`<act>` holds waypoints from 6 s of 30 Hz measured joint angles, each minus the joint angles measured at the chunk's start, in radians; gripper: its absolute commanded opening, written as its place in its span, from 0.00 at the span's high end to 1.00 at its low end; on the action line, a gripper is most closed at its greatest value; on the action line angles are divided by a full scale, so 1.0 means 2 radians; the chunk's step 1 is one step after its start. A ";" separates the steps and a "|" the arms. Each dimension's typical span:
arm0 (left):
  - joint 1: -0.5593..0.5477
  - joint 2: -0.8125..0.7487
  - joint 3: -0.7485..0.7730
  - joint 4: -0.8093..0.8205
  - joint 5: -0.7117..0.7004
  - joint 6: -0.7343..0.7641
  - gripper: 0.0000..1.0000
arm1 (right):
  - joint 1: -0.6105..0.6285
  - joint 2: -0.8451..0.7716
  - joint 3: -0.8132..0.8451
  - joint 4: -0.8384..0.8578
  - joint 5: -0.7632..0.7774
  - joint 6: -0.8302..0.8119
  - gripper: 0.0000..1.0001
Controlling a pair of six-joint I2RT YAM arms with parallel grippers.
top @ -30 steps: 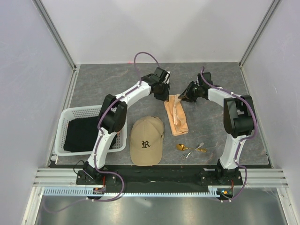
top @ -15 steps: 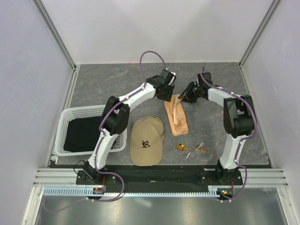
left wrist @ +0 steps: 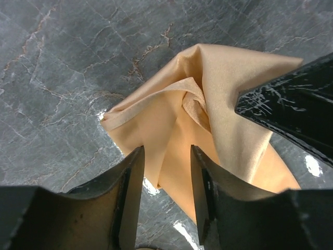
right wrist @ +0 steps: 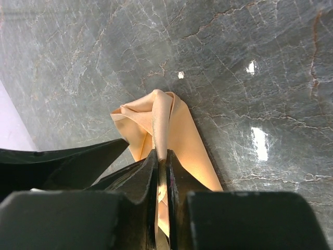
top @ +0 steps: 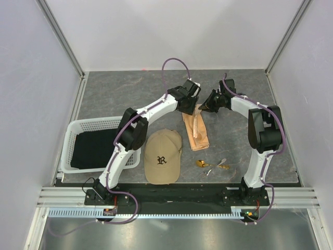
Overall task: Fold the napkin into a case and place the utensils inside
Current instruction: Stuff the top corner of the smaller-rectangle-folded napkin into the folded napkin.
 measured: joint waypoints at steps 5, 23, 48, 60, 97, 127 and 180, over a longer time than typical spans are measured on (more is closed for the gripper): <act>-0.002 0.013 0.005 -0.007 -0.014 0.004 0.63 | 0.000 0.000 0.000 -0.002 -0.001 0.000 0.97; 0.004 0.022 0.036 -0.012 0.010 0.008 0.98 | 0.023 0.001 0.024 -0.018 -0.002 -0.003 1.00; 0.046 0.001 -0.002 0.004 0.116 -0.076 0.98 | 0.077 0.061 0.034 0.001 0.023 0.005 0.91; 0.056 -0.013 -0.027 0.010 0.134 -0.092 0.98 | 0.051 0.047 0.057 -0.061 0.013 -0.062 0.60; 0.064 -0.016 -0.038 0.019 0.155 -0.103 0.98 | 0.071 0.046 0.065 -0.047 -0.007 -0.042 0.98; 0.088 -0.029 -0.079 0.046 0.209 -0.146 0.98 | 0.048 0.027 0.007 0.003 -0.070 -0.011 0.58; 0.092 -0.039 -0.096 0.059 0.223 -0.161 0.98 | 0.074 0.095 0.041 0.041 -0.079 0.024 0.70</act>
